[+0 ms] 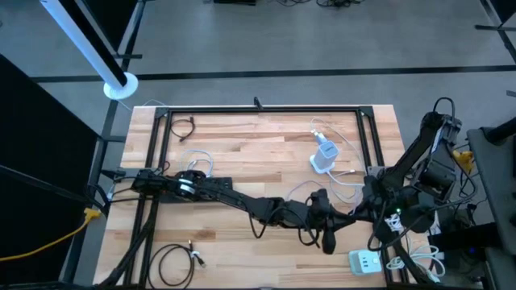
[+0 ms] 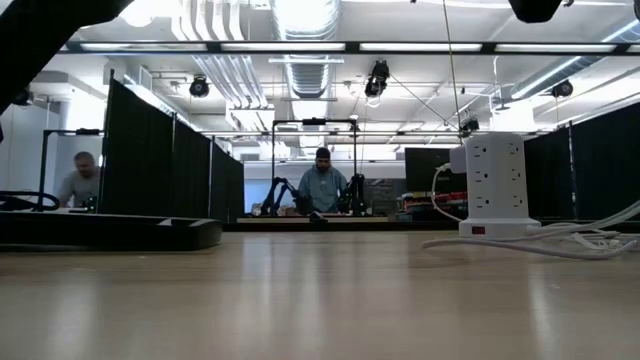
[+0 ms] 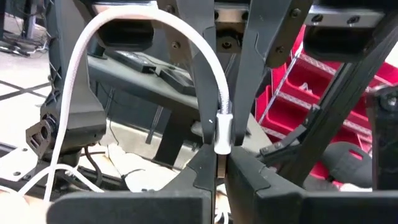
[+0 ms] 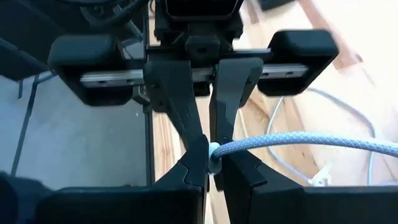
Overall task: Insert USB
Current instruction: Insert the purple charger cable into the bottom white outlet extension
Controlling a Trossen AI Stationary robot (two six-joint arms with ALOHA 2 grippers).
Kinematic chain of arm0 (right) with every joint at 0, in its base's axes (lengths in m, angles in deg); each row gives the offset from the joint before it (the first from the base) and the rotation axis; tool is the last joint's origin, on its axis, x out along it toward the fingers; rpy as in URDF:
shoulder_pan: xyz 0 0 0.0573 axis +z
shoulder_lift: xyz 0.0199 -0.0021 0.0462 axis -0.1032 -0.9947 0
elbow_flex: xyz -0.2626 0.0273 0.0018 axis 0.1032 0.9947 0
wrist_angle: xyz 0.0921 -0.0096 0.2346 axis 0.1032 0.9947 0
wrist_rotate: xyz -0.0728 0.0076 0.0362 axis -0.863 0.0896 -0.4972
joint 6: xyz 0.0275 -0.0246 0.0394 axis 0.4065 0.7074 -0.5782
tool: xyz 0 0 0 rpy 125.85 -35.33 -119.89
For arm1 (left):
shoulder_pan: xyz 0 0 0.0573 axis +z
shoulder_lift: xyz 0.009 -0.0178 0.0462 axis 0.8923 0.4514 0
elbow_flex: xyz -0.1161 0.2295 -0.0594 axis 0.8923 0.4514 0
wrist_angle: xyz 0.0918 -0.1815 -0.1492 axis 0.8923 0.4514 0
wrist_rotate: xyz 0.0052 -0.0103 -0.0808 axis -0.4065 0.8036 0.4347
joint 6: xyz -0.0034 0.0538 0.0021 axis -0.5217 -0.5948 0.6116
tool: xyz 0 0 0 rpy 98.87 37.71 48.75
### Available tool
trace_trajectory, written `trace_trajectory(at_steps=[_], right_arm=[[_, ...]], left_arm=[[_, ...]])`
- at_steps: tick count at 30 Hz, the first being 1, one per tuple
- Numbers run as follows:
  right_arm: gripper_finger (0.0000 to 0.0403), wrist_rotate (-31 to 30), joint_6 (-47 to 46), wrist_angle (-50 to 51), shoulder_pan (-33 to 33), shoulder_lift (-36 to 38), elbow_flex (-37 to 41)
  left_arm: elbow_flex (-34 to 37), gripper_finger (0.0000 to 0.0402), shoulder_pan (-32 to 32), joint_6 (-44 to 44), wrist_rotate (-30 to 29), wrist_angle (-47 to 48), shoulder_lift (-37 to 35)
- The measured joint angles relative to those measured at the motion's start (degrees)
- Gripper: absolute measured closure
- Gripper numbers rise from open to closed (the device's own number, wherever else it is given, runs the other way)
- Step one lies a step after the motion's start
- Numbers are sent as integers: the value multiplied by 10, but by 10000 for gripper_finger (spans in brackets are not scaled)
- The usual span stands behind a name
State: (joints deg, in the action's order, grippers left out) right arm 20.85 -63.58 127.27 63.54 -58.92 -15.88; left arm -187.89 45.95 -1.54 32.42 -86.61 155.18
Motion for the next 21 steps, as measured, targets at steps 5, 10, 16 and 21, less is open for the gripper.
trace_trajectory(at_steps=[5,10,16,21], right_arm=[[319,81,-4,36,1,1,-23],[263,169,-17,81,1,1,-41],[236,193,9,98,1,0,-80],[238,265,22,113,-54,-7,-92]], left_arm=[[0,396,-9,1,8,43,0],[0,396,-16,1,7,52,0],[0,396,-19,5,8,109,0],[1,396,-23,18,9,138,0]])
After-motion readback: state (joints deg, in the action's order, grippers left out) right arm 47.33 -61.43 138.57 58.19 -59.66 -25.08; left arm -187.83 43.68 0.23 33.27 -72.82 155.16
